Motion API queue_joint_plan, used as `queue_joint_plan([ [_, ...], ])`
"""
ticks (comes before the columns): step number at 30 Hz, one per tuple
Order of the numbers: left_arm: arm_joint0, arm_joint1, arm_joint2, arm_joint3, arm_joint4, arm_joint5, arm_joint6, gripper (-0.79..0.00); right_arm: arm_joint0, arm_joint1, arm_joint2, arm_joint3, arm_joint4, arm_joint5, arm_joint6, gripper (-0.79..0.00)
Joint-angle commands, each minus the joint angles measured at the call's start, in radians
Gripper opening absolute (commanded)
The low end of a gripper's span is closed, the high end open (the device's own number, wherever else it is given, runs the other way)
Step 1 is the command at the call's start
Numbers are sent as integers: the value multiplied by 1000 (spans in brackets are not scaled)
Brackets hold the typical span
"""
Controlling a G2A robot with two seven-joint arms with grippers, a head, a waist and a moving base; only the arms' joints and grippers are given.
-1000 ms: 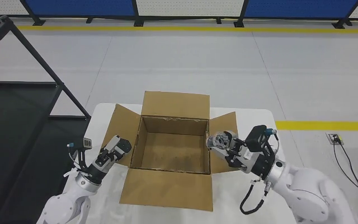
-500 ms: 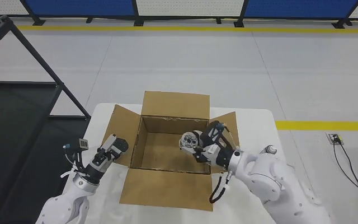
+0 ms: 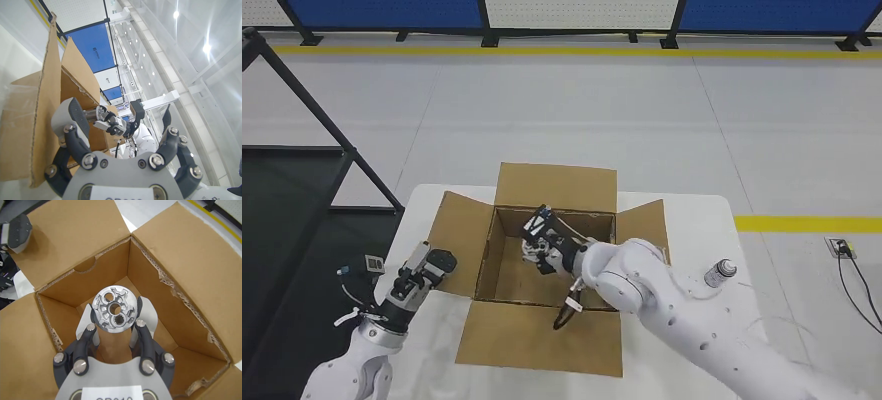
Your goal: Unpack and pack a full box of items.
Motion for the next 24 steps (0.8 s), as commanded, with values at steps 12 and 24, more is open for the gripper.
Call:
queue_joint_plan([
  [12, 0, 0, 0, 0, 0, 0, 0, 0, 130, -195, -122, 452, 129, -31, -9, -785],
  [24, 0, 0, 0, 0, 0, 0, 0, 0, 154, -284, -140, 663, 135, -131, -10, -785],
])
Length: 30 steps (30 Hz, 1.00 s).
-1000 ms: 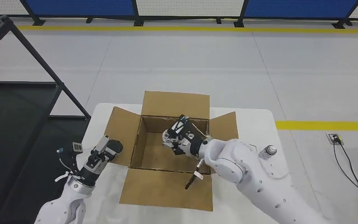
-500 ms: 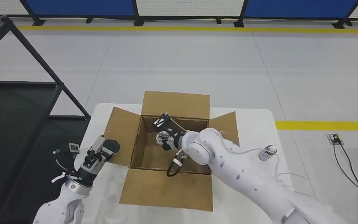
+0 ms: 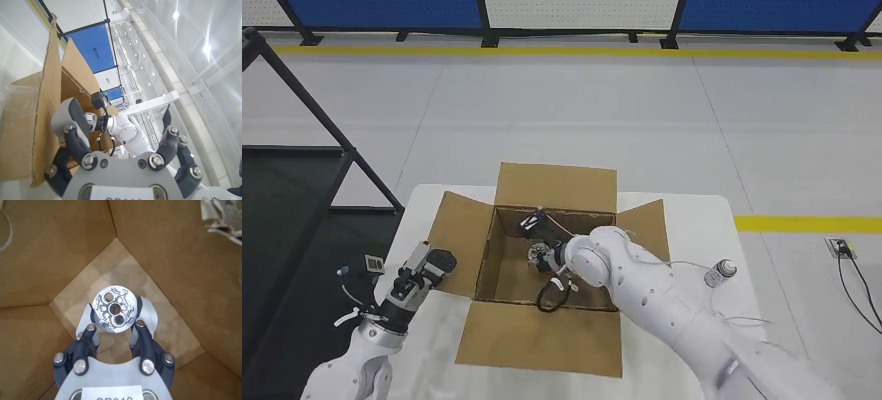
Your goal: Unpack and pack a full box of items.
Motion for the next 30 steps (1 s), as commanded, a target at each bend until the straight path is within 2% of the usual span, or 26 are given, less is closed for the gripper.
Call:
queue_joint_plan([
  [1, 0, 0, 0, 0, 0, 0, 0, 0, 2, -10, -2, 26, -7, -15, 0, -785],
  [2, 0, 0, 0, 0, 0, 0, 0, 0, 2, -15, -3, 36, -10, -24, 3, -782],
  [4, 0, 0, 0, 0, 0, 0, 0, 0, 5, -24, -2, 57, -14, -36, 6, -653],
  [5, 0, 0, 0, 0, 0, 0, 0, 0, 5, -28, -2, 65, -15, -42, 7, -533],
  [8, 0, 0, 0, 0, 0, 0, 0, 0, 9, -38, 6, 89, -16, -59, 0, -317],
  [10, 0, 0, 0, 0, 0, 0, 0, 0, 10, -42, 11, 101, -19, -67, -4, -89],
  [11, 0, 0, 0, 0, 0, 0, 0, 0, 10, -44, 13, 105, -20, -72, -5, 0],
  [22, 0, 0, 0, 0, 0, 0, 0, 0, 5, -41, 50, 92, -54, -94, -27, 0],
  [30, 0, 0, 0, 0, 0, 0, 0, 0, -33, 16, 122, -59, -111, -85, -51, 0],
])
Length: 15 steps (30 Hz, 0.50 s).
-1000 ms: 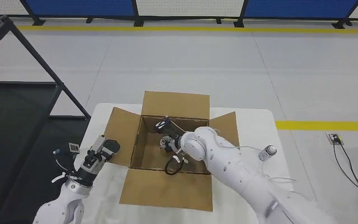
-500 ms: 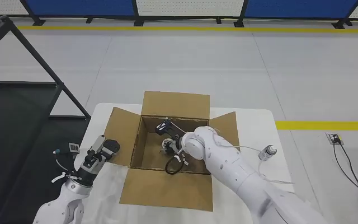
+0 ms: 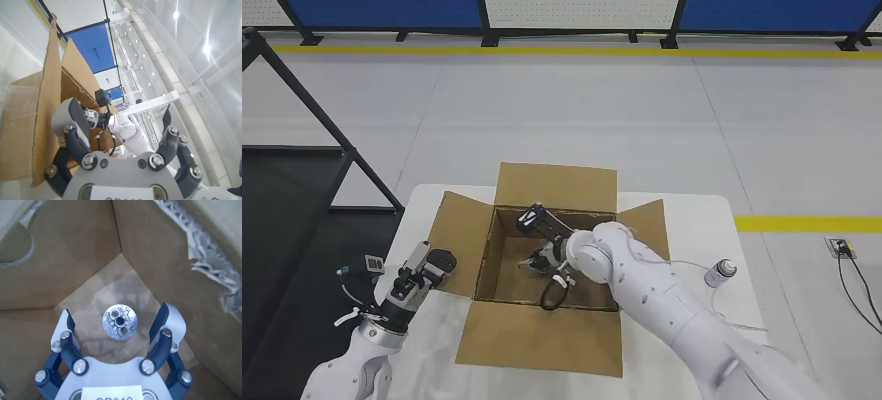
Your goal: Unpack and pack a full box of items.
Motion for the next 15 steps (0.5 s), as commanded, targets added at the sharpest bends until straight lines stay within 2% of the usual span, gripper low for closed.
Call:
queue_joint_plan([
  [1, 0, 0, 0, 0, 0, 0, 0, 0, -18, 20, 24, -55, -15, 3, 6, 0],
  [8, 0, 0, 0, 0, 0, 0, 0, 0, -144, 118, 158, -305, -84, -9, 41, 0],
  [15, 0, 0, 0, 0, 0, 0, 0, 0, -351, 216, 344, -665, -188, -40, 67, 0],
])
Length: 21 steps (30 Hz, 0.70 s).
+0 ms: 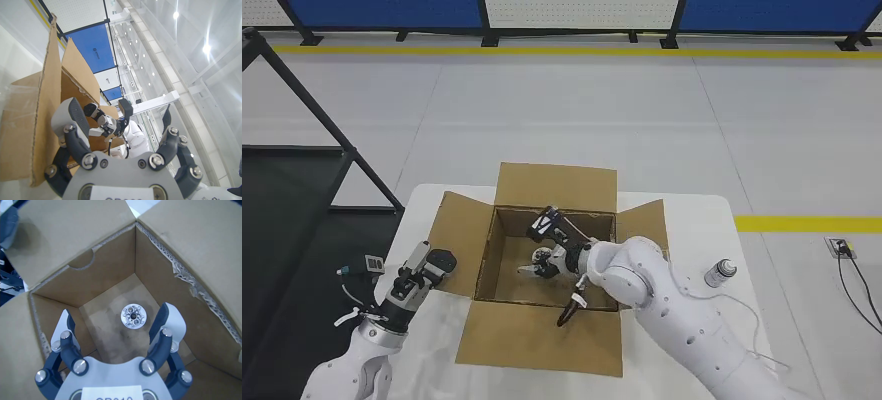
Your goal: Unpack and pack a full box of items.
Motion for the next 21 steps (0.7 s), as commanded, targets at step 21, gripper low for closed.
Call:
queue_joint_plan([
  [21, 0, 0, 0, 0, 0, 0, 0, 0, -721, 146, 827, -740, -180, 177, -236, 0],
])
